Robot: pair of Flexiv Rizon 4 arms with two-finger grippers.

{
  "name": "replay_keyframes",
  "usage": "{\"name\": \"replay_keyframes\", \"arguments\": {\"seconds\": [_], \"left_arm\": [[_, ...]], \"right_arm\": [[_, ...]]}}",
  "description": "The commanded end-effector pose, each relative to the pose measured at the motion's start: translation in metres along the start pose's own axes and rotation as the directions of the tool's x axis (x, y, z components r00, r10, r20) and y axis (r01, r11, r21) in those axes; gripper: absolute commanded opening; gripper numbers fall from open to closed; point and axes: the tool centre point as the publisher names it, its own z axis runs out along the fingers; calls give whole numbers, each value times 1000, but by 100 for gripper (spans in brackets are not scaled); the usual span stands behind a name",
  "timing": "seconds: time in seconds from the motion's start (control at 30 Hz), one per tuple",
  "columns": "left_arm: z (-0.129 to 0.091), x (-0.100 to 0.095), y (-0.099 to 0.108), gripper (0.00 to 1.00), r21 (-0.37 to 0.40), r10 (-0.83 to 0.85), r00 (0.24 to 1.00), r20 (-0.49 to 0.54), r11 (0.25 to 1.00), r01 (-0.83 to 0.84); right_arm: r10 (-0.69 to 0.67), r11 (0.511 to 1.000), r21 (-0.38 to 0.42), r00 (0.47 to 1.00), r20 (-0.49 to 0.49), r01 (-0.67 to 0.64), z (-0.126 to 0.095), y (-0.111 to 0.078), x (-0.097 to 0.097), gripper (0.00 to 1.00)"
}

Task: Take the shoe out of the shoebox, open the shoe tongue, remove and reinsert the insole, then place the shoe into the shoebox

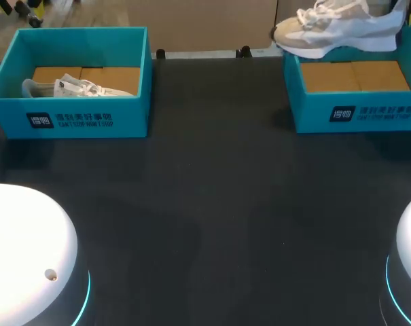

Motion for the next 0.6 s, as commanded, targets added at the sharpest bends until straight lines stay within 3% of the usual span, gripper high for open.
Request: {"name": "replay_keyframes", "arguments": {"seconds": [0.03,0.6], "left_arm": [[0,0,-1,100,-1,1,1000,-3,1000,-1],[0,0,-1,100,-1,1,1000,-3,1000,-1]], "right_arm": [[25,997,-67,1000,-9,-26,-4,-40,4,0],[20,998,-65,1000,-8,-21,-24,-116,50,0]]}}
